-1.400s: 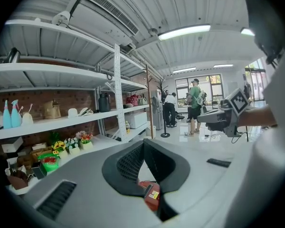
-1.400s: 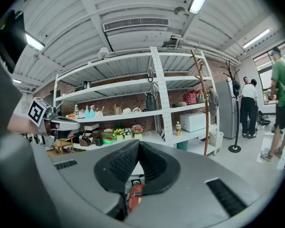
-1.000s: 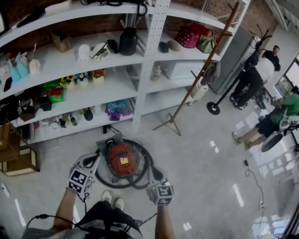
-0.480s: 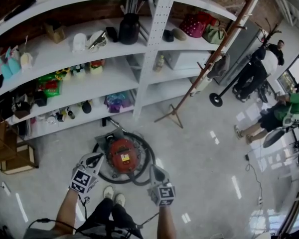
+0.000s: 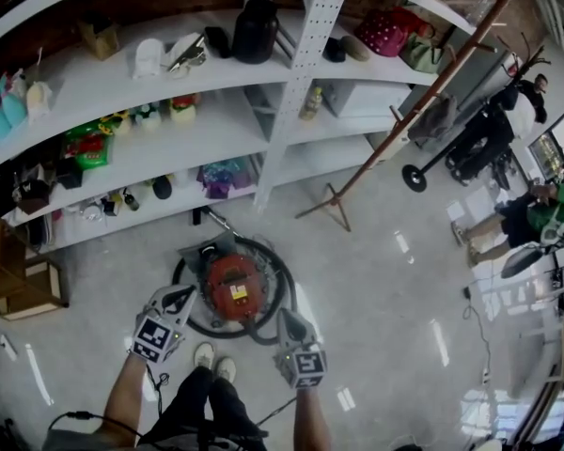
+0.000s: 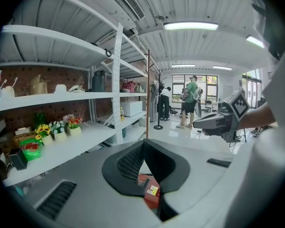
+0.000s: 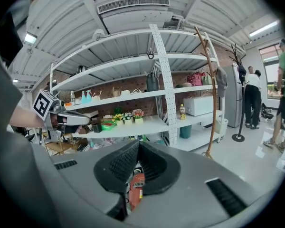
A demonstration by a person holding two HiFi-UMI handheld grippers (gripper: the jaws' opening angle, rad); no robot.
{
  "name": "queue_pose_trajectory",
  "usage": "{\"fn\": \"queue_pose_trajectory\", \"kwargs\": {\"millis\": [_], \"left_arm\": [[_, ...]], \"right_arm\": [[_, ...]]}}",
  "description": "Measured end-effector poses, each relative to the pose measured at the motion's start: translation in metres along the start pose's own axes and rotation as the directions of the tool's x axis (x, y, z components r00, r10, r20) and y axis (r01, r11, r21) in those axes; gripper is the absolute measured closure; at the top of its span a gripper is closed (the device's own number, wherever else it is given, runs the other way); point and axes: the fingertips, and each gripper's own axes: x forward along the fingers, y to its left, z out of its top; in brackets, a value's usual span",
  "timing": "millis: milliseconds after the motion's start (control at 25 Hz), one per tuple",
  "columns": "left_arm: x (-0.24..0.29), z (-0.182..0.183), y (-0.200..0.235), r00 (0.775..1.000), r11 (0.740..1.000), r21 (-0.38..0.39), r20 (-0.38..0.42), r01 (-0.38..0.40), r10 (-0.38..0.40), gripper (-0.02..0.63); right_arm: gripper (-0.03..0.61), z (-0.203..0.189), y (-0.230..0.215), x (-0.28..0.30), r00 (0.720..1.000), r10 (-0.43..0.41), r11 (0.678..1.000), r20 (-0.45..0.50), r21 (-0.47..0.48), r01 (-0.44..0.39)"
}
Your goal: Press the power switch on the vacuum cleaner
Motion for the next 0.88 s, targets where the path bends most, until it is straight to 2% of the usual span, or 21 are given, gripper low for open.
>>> {"fn": "queue_pose_trajectory", "kwargs": {"millis": [400, 720, 880], "left_arm": [[0.028, -0.031, 0.017, 1.0, 0.999, -0.038, -0.015, 0.018, -0.019, 0.62], [0.045, -0.073, 0.009, 0.996, 0.997, -0.03, -0.061, 0.067, -0.069, 0.62], [0.051, -0.094, -0.002, 0.993, 0.995, -0.054, -0.075, 0.084, -0.087, 0.62]], "right_arm": [[0.566, -0.044, 0.002, 0.03, 0.999, 0.004, 1.0, -0.053, 0.025, -0.003], [0.566, -0.086, 0.001, 0.047, 0.996, -0.002, 0.999, -0.089, 0.039, 0.005], [0.566, -0.105, 0.0, 0.057, 0.996, -0.001, 0.999, -0.091, 0.054, 0.006]]}}
